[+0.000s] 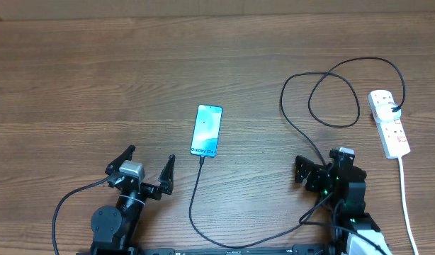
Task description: Plug charger to phone and switch on socket
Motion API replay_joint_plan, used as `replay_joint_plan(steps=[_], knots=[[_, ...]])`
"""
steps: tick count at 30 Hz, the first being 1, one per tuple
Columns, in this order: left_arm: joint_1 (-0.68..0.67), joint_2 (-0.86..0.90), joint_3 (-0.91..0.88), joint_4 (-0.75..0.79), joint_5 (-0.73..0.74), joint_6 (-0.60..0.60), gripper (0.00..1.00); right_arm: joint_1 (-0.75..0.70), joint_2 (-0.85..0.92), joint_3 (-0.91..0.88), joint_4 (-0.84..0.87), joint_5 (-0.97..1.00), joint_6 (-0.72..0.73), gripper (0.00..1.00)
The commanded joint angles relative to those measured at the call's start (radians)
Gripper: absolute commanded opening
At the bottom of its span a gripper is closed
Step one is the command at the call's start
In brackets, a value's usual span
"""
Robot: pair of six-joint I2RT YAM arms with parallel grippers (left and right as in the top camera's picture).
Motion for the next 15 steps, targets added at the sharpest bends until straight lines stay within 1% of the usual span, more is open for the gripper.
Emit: replay_joint_plan(steps=[1,8,12,15], knots=[[-0.011,-0.011,-0.003,-0.002,-0.01,-0.014,1.0,0.003,-0.06,-0.012,-0.028,-0.016,0.003,1.0],[-0.011,-0.011,-0.003,-0.002,-0.01,-0.014,1.0,0.003,-0.172,-0.012,-0.138,-0.023,0.003,1.0],[-0.011,-0.011,-0.003,-0.002,-0.01,-0.014,1.0,0.003,-0.267,-0.012,-0.212,-0.024,0.003,1.0],[-0.011,-0.011,-0.003,-0.002,-0.01,-0.014,1.0,0.003,-0.342,-0.012,-0.208,-0.038,0.003,1.0]])
